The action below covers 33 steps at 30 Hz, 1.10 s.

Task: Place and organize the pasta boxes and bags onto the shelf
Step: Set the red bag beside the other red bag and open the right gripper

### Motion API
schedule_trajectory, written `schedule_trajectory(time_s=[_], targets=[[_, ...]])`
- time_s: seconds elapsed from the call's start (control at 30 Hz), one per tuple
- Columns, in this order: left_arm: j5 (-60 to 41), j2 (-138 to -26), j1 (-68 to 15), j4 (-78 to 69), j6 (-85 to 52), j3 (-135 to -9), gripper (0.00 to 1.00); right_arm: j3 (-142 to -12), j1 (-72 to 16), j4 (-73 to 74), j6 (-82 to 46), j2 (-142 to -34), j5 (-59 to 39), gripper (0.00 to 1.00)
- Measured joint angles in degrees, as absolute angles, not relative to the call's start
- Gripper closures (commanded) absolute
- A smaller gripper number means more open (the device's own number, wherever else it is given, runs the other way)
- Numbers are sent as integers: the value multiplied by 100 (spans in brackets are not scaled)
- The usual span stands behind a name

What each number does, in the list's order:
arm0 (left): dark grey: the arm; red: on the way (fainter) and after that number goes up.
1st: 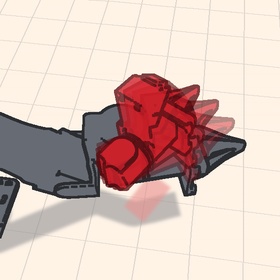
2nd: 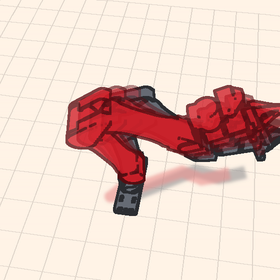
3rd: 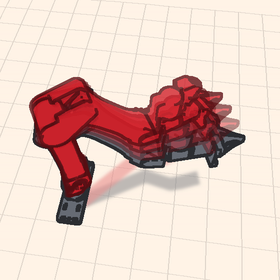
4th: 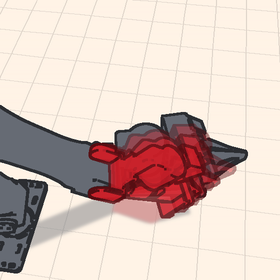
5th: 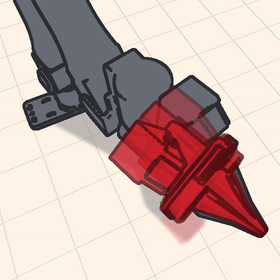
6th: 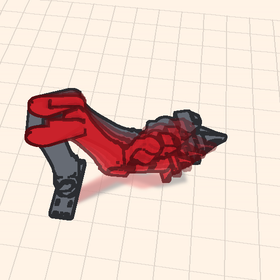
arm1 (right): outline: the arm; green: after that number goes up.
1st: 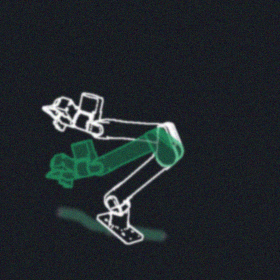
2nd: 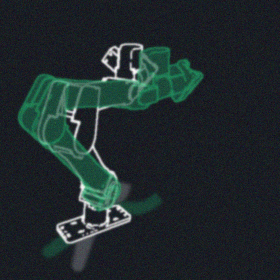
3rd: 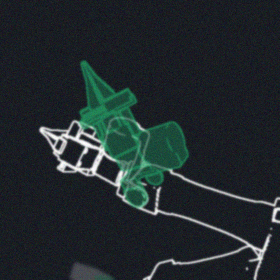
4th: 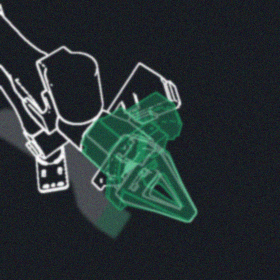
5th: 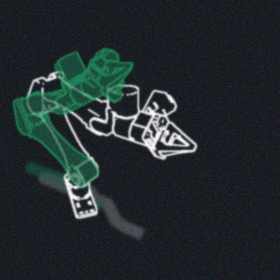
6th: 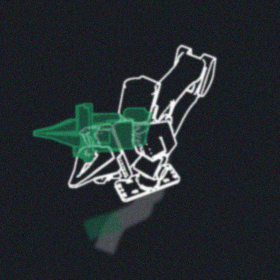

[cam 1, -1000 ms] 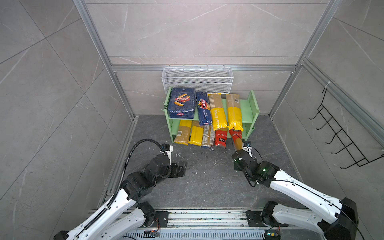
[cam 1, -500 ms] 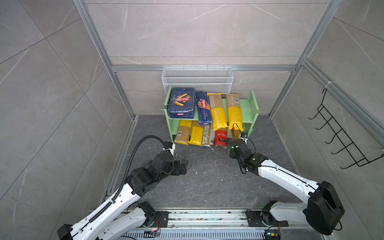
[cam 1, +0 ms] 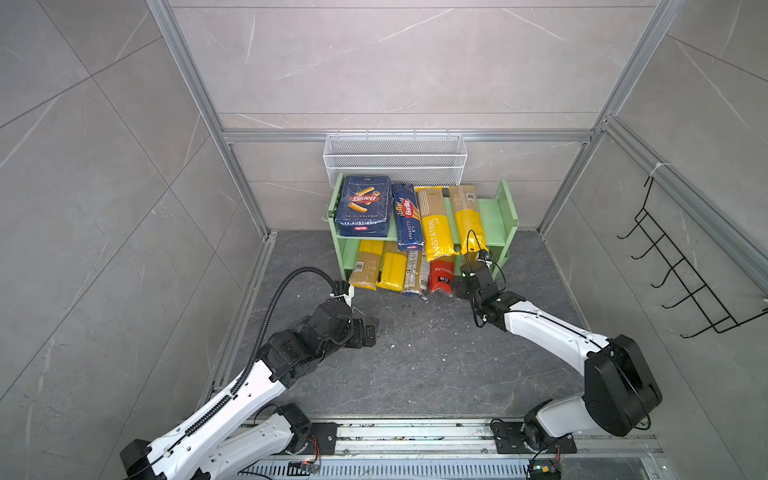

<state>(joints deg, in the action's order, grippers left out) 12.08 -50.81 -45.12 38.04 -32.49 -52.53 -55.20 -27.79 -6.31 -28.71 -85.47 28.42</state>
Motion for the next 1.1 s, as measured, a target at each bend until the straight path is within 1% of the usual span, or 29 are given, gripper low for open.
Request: schedule_trajectory(time_s=[0.07, 0.33, 0.4, 0.47, 0.57, 0.7, 0.77, 0.8, 0.87, 0.93, 1.0, 1.03, 1.1], targets=[[1205, -5122, -4512, 3778, -3247, -5288, 0, -5572, -2735, -600, -2847, -8604, 2814, 93], [1205, -5153, -4512, 3728, -3247, -5295, 0, -5586, -2515, -307, -2825, -8753, 2661, 93], [1205, -5151, -4512, 3728, -3247, -5295, 0, -5616, -2451, -207, -2825, -8829, 2650, 91], [1208, -5135, -4512, 3730, -3249, -5295, 0, -5642, -2425, -132, -2825, -8897, 2652, 85], [1214, -5063, -4512, 3732, -3251, -5295, 0, -5708, -2401, -78, -2823, -8986, 2652, 73], [1238, -4936, -4512, 3732, -3251, -5293, 0, -5725, -2366, -54, -2808, -9048, 2600, 53], [1245, -4917, -4512, 3734, -3251, -5293, 0, -5723, -2340, -62, -2766, -9078, 2539, 39], [1247, -4917, -4512, 3734, -3251, -5293, 0, -5721, -2329, -80, -2759, -9078, 2512, 35], [1247, -4917, -4512, 3734, -3251, -5293, 0, -5704, -2309, -123, -2714, -9076, 2467, 33], [1247, -4915, -4512, 3732, -3253, -5293, 0, -5651, -2290, -139, -2714, -9048, 2451, 27], [1245, -4901, -4512, 3732, -3253, -5293, 0, -5575, -2279, -191, -2696, -8971, 2416, 27], [1245, -4890, -4512, 3732, -3253, -5293, 0, -5537, -2279, -239, -2694, -8921, 2408, 23], [1245, -4862, -4512, 3734, -3253, -5290, 0, -5465, -2279, -322, -2676, -8809, 2392, 20]])
